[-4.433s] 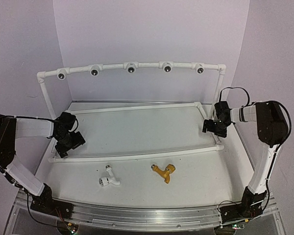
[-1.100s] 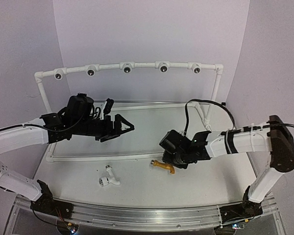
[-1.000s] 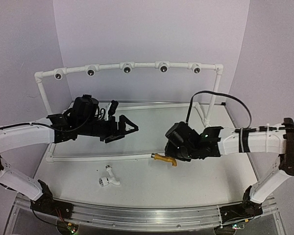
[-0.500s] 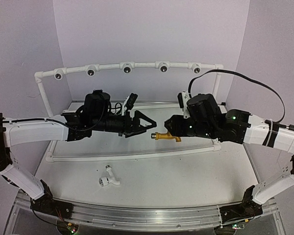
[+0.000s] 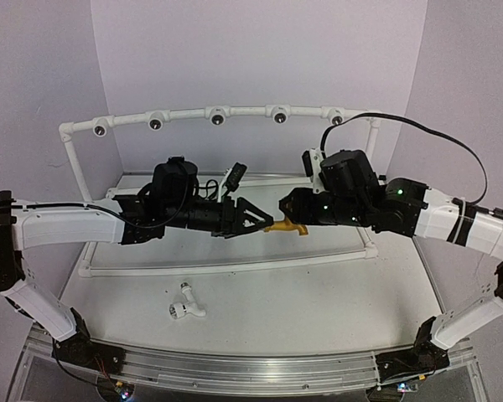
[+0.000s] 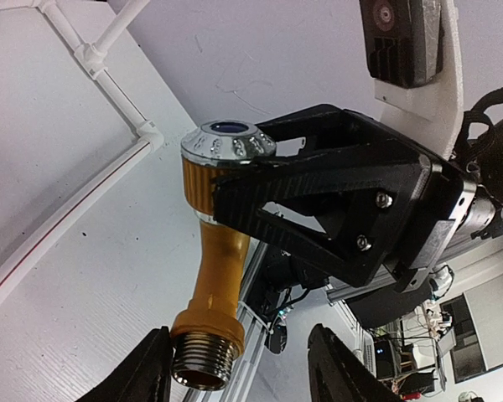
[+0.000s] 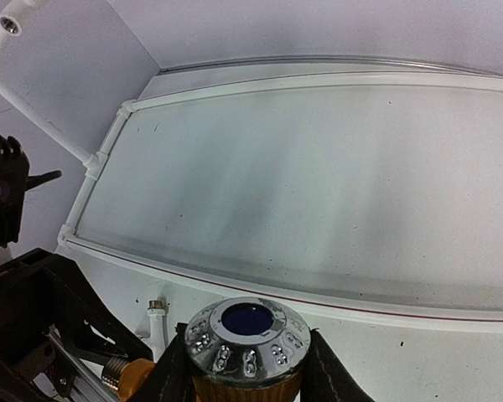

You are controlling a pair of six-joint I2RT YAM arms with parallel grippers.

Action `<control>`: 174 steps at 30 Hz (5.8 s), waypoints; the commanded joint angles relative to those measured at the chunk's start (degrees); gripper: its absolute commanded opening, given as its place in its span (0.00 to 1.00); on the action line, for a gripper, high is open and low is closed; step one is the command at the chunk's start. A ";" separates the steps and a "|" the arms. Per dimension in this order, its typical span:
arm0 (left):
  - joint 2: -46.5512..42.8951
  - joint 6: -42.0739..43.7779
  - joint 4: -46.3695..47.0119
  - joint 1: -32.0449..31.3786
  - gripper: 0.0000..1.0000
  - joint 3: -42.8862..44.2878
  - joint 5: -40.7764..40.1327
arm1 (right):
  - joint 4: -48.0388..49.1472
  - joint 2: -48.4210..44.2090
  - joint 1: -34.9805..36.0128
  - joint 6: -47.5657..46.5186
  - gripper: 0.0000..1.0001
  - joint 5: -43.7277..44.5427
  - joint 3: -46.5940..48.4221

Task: Install the water faucets
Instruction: Pass from the right arm to the left, then pass from the left arm to the right, then hold the pipeline at the center of the board.

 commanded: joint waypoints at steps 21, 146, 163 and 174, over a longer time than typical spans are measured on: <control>0.51 1.50 -1.51 -0.11 0.46 2.39 -3.56 | 3.15 0.59 0.01 1.31 0.00 -3.61 3.88; 0.64 1.87 -29.42 13.06 0.94 34.50 -22.18 | 46.87 -6.20 -14.29 -118.50 0.00 24.07 -11.59; 5.86 19.93 -38.07 13.06 0.93 47.67 -35.62 | 58.57 -4.34 -14.52 -130.41 0.00 19.18 -15.08; 6.91 12.79 -42.26 16.24 0.88 47.75 -35.89 | 58.55 -1.80 -16.63 -129.45 0.00 17.01 -13.35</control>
